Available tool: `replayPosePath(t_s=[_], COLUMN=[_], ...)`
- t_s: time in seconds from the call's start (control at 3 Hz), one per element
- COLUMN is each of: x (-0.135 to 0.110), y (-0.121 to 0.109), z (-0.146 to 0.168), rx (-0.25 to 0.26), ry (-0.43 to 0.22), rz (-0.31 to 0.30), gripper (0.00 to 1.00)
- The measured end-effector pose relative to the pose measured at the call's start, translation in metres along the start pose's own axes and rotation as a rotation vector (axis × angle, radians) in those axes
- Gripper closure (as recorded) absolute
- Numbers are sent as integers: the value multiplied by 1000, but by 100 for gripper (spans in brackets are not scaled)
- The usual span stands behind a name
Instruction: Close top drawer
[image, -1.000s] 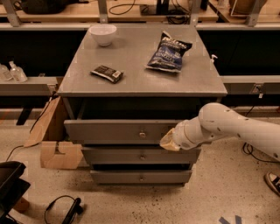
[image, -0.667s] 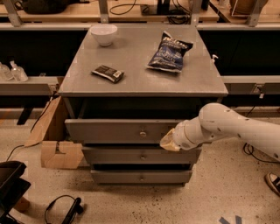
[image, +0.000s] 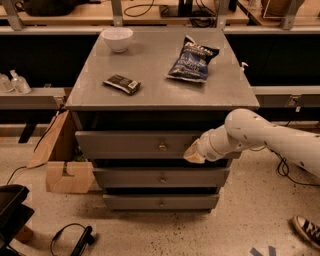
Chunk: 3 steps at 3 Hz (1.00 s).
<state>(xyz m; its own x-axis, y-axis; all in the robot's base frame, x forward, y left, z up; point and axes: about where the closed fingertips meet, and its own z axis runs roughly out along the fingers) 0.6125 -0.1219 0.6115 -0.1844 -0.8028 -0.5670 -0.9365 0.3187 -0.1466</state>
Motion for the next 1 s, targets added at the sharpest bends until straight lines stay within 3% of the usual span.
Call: replayPosePath(t_s=[0.33, 0.67, 1.0], x=[1, -5, -5], y=[-3, -30, -30], z=[2, -4, -4], rx=[5, 64, 64], ry=[2, 17, 17], rz=[7, 1, 1], gripper=[100, 100, 100])
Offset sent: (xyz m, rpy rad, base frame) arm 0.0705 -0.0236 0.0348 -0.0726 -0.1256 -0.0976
